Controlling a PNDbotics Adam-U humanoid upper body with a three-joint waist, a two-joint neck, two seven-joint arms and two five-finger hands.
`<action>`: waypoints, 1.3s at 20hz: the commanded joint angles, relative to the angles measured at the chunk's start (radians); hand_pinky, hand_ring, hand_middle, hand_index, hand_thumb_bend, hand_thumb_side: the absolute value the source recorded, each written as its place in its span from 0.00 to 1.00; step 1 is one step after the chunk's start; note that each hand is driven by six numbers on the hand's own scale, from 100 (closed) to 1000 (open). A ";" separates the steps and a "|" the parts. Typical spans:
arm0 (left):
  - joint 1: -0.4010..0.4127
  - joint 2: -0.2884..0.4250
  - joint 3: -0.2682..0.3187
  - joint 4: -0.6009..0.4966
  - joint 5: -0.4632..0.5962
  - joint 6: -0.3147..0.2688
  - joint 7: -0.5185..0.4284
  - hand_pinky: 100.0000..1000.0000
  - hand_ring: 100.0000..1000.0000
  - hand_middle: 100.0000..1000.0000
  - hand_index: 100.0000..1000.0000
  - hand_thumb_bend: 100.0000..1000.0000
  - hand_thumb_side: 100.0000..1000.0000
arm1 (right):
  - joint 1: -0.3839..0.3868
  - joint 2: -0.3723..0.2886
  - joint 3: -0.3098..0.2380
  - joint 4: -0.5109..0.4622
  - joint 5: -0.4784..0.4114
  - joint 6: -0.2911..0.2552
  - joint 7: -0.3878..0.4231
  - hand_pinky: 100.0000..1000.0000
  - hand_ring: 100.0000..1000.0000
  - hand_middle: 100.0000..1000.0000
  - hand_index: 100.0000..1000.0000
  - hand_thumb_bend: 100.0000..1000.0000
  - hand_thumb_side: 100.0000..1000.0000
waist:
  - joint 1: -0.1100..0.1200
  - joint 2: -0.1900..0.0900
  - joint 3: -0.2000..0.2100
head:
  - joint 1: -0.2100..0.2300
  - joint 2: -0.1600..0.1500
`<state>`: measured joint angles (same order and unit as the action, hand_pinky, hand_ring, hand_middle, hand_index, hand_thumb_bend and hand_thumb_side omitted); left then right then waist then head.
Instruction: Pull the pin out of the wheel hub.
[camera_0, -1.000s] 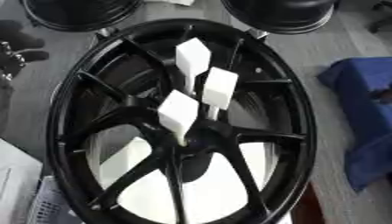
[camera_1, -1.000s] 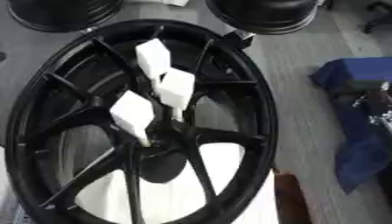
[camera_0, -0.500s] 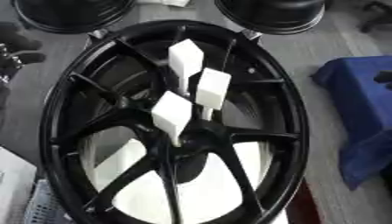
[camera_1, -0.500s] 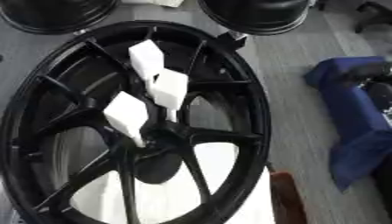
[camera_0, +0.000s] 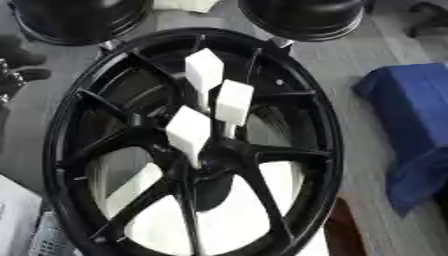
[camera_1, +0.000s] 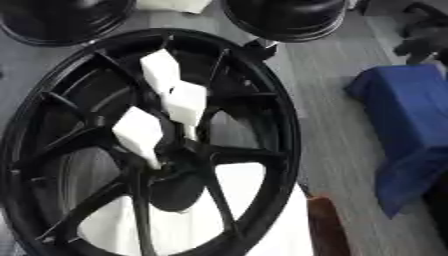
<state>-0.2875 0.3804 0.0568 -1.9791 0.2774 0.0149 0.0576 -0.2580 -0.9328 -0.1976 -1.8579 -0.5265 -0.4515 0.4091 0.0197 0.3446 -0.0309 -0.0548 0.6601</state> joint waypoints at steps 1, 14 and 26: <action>0.011 0.034 0.021 -0.021 -0.010 -0.013 0.012 0.67 0.67 0.51 0.68 0.00 0.70 | -0.040 -0.113 0.008 0.028 -0.048 -0.043 0.003 0.90 0.77 0.59 0.75 0.00 0.37 | 0.002 -0.018 -0.003 | -0.003 0.011; 0.064 0.022 0.044 -0.021 -0.021 -0.001 0.041 0.67 0.67 0.51 0.68 0.00 0.71 | -0.284 -0.244 0.140 0.194 -0.172 -0.141 0.097 0.90 0.79 0.63 0.77 0.00 0.32 | -0.019 -0.056 0.027 | -0.021 0.064; 0.077 0.036 0.049 -0.021 -0.028 0.000 0.052 0.67 0.67 0.51 0.68 0.00 0.70 | -0.613 -0.152 0.254 0.318 -0.244 -0.103 0.211 0.88 0.77 0.62 0.76 0.00 0.34 | -0.039 -0.065 0.076 | -0.070 0.069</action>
<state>-0.2078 0.3874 0.0959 -1.9795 0.2545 0.0163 0.1059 -0.8540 -1.0750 0.0562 -1.5518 -0.7679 -0.5517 0.6030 -0.0199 0.3014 0.0453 -0.1172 0.7370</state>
